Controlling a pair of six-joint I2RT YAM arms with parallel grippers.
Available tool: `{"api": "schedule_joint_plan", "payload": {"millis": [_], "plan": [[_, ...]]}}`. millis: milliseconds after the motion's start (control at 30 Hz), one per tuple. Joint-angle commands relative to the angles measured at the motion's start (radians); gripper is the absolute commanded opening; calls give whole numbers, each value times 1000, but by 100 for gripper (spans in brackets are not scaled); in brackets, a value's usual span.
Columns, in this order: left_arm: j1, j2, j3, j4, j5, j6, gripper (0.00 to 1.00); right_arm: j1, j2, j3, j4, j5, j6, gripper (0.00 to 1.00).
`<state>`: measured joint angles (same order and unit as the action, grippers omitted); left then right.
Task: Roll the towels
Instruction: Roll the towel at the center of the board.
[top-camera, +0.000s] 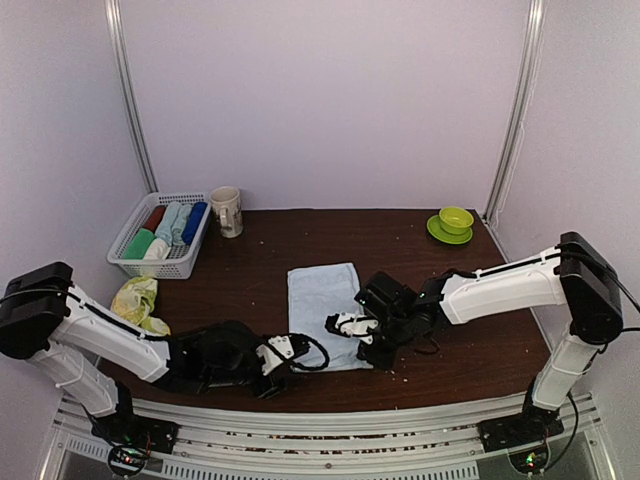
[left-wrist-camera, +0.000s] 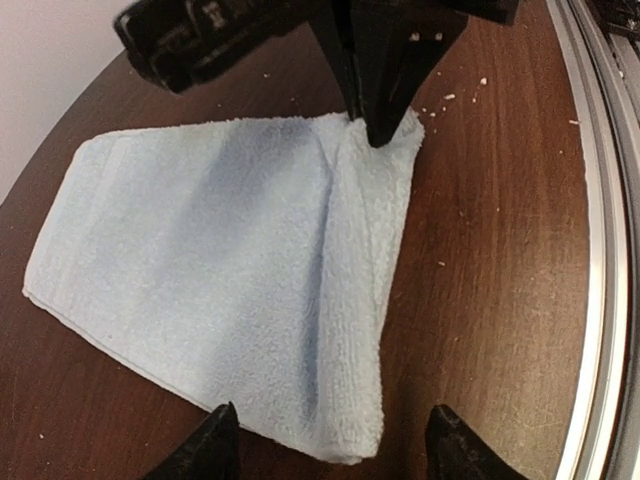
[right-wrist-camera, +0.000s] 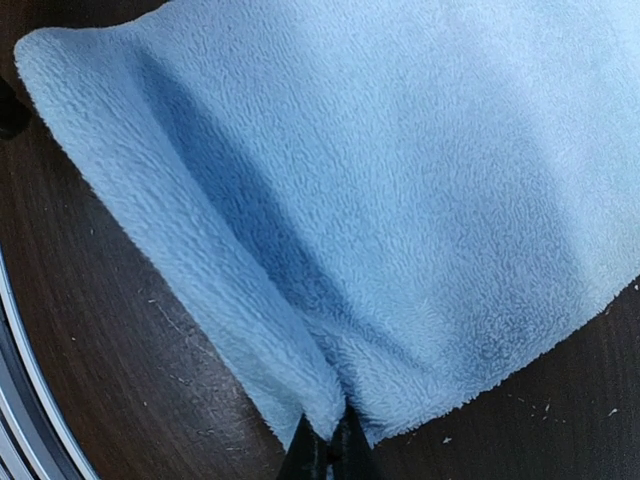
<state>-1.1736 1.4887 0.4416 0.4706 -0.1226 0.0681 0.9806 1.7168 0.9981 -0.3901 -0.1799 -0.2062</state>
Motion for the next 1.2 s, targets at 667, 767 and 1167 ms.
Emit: {"api": "schedule_joint_plan", "payload": {"millis": [667, 767, 1167], "plan": [[89, 123, 19, 129, 230, -68, 50, -25, -10, 29, -23, -12, -22, 0], [96, 135, 17, 154, 252, -71, 40, -25, -9, 35, -27, -13, -23, 0], [123, 205, 34, 221, 332, -122, 15, -27, -2, 60, -55, -6, -33, 0]]}}
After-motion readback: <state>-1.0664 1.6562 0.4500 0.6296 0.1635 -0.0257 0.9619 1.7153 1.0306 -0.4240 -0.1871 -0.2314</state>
